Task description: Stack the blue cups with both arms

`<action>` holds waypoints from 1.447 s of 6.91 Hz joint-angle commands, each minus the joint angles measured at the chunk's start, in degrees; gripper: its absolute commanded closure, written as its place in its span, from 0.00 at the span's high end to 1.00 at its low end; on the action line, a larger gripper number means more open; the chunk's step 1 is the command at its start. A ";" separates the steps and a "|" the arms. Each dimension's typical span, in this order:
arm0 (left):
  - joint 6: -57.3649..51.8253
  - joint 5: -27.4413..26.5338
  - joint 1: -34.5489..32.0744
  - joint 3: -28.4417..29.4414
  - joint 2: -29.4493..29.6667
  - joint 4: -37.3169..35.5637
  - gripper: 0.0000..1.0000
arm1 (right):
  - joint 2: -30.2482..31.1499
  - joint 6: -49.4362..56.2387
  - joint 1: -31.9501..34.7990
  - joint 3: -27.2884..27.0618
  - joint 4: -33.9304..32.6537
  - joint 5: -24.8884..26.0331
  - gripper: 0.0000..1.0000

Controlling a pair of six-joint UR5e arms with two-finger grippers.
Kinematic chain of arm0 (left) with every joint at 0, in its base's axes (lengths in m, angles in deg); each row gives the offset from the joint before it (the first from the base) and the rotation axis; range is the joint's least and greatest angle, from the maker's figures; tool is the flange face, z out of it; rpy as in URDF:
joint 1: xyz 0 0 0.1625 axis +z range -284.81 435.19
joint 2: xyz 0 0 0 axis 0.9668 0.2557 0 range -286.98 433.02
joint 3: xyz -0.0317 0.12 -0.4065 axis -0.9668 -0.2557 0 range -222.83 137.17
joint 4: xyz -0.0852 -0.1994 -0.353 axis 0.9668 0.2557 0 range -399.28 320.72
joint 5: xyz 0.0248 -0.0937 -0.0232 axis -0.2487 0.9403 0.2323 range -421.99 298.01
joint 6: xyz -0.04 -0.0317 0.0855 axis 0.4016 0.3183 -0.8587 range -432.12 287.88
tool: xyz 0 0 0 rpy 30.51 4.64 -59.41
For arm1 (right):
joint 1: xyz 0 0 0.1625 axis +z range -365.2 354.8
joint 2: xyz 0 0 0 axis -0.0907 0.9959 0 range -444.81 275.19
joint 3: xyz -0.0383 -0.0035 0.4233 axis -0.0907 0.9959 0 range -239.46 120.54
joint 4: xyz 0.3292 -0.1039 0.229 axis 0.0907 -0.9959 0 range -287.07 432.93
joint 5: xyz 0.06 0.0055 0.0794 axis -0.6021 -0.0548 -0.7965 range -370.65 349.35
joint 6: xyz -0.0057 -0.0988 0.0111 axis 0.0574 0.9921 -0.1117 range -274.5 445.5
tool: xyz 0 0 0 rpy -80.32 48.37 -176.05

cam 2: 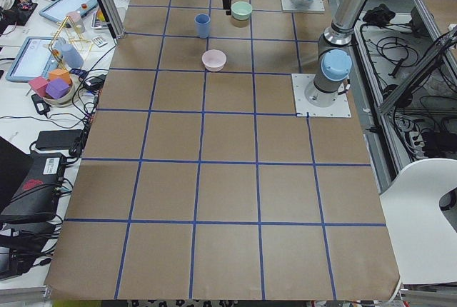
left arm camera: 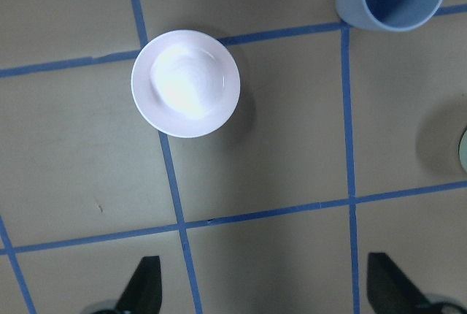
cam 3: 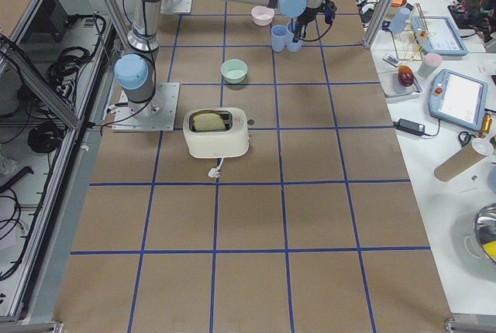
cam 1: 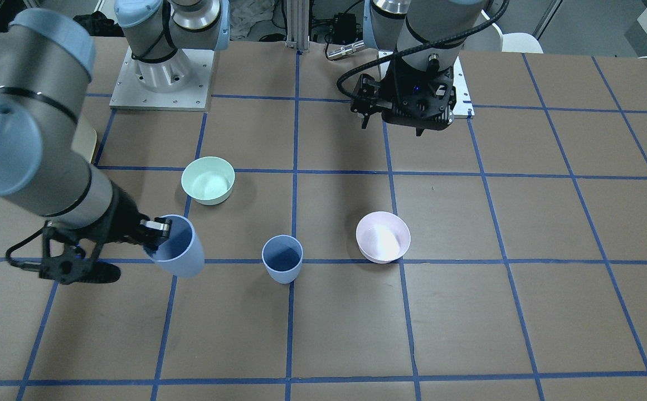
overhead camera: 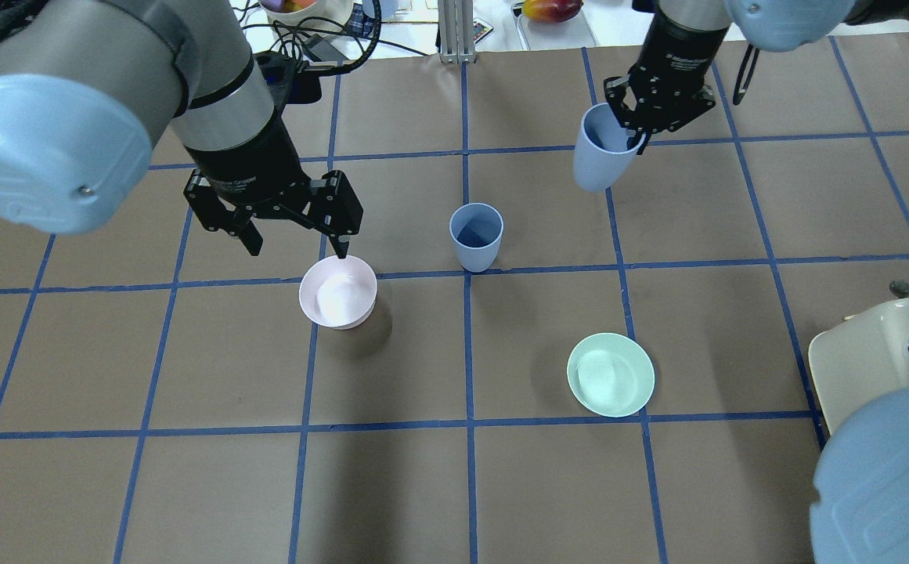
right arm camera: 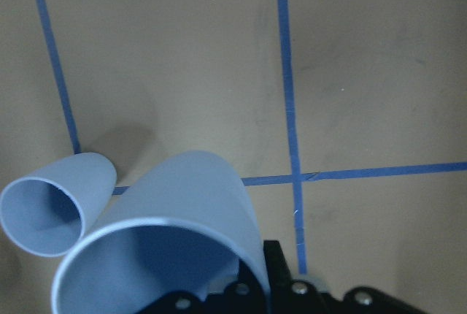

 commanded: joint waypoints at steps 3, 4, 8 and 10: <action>-0.89 -1.06 4.73 3.74 1.53 -4.61 1.00 | -0.04 -17.06 11.24 -0.26 -2.28 -0.32 0.00; -0.97 -1.06 4.64 4.21 1.99 -3.01 1.00 | -0.30 -18.21 12.12 -0.44 -2.29 -0.67 0.00; -0.98 -1.15 4.73 3.69 1.38 -2.82 1.00 | -3.37 -18.66 13.54 -0.96 -2.64 -0.67 0.00; -0.98 -1.15 4.73 3.69 1.20 -2.82 1.00 | -3.90 -18.49 13.54 -1.05 -2.73 -0.58 0.00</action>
